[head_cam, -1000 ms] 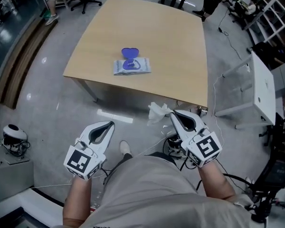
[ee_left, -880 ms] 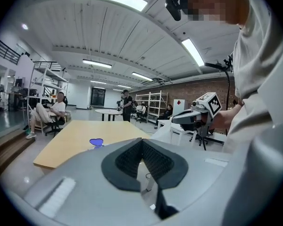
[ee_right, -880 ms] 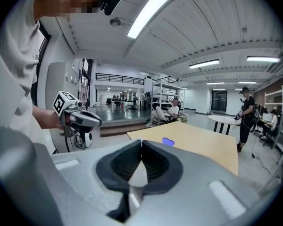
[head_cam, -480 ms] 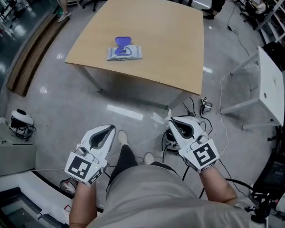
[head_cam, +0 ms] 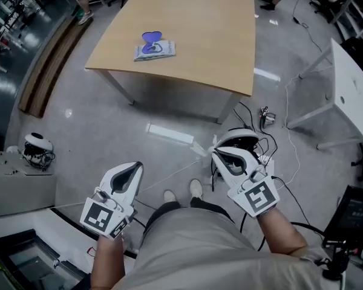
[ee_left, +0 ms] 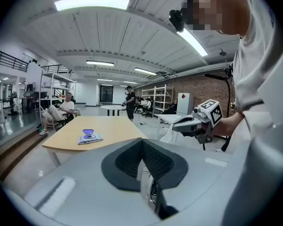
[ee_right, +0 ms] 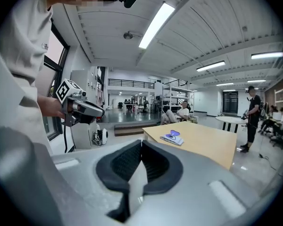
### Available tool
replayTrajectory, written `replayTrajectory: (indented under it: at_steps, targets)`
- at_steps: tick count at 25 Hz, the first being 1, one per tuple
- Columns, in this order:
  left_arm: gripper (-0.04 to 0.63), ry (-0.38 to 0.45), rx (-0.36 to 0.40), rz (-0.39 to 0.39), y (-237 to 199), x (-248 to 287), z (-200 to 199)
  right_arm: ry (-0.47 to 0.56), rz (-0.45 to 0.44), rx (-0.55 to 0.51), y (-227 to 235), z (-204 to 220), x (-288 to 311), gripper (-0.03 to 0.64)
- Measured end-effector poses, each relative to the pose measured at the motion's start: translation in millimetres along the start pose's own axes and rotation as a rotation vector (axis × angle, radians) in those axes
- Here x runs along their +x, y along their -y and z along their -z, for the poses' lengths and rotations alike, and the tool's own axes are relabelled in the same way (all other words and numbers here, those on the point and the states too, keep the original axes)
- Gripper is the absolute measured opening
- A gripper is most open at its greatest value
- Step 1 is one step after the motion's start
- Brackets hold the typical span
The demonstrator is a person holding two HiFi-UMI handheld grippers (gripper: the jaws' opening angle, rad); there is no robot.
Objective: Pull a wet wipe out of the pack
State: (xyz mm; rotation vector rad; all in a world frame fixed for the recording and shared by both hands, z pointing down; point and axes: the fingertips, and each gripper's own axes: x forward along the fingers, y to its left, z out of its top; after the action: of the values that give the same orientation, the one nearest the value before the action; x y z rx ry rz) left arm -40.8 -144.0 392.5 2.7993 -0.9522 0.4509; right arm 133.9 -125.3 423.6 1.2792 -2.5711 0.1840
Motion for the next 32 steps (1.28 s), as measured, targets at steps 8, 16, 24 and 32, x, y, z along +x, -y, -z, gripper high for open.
replayTrajectory:
  at_steps: [8,16,24,32]
  targets:
    - [0.006,0.067,0.052,0.09,57,-45,-3,0.017,0.054,-0.036,-58,-11,-56,0.003]
    - [0.006,0.088,0.049,0.119,78,-139,30,0.012,0.084,-0.062,-156,-19,-77,0.003]
    - [0.006,0.079,0.018,0.127,95,-221,54,-0.029,0.063,-0.068,-248,-30,-98,0.003]
    - [0.006,0.075,0.022,0.157,121,-254,79,-0.013,0.06,-0.078,-302,-17,-118,0.003]
